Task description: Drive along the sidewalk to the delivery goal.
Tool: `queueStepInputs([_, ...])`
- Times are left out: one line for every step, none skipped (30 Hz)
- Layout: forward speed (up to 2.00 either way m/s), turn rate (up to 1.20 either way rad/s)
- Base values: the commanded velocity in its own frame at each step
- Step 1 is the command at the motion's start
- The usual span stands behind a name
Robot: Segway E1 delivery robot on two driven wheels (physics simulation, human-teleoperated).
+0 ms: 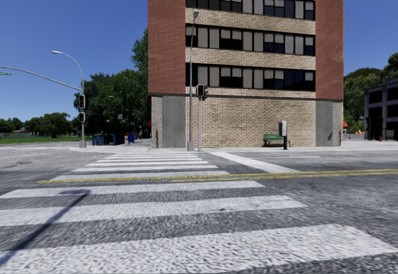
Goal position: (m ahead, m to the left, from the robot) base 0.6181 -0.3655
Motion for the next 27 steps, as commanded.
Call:
queueStepInputs([1.1, 0.0])
queueStepInputs([1.1, 0.0])
queueStepInputs([1.1, 0.0])
queueStepInputs([1.1, 0.0])
queueStepInputs([1.1, 0.0])
queueStepInputs([1.1, 0.0])
queueStepInputs([1.1, 0.0])
queueStepInputs([1.1, 0.0])
queueStepInputs([1.1, 0.0])
queueStepInputs([1.1, 0.0])
queueStepInputs([1.1, 0.0])
queueStepInputs([1.1, 0.0])
queueStepInputs([1.1, 0.0])
queueStepInputs([1.07, 0.0])
queueStepInputs([1.07, 0.0])
queueStepInputs([0.89, 0.0])
queueStepInputs([0.65, 0.0])
queueStepInputs([0.27, 0.0])
queueStepInputs([0.27, 0.0])
queueStepInputs([0.0, 0.0])
queueStepInputs([0.0, 0.0])
queueStepInputs([0.0, 0.0])
queueStepInputs([0.0, 0.0])
queueStepInputs([0.0, 0.0])
queueStepInputs([0.0, 0.0])
queueStepInputs([0.0, 0.0])
queueStepInputs([0.0, 0.0])
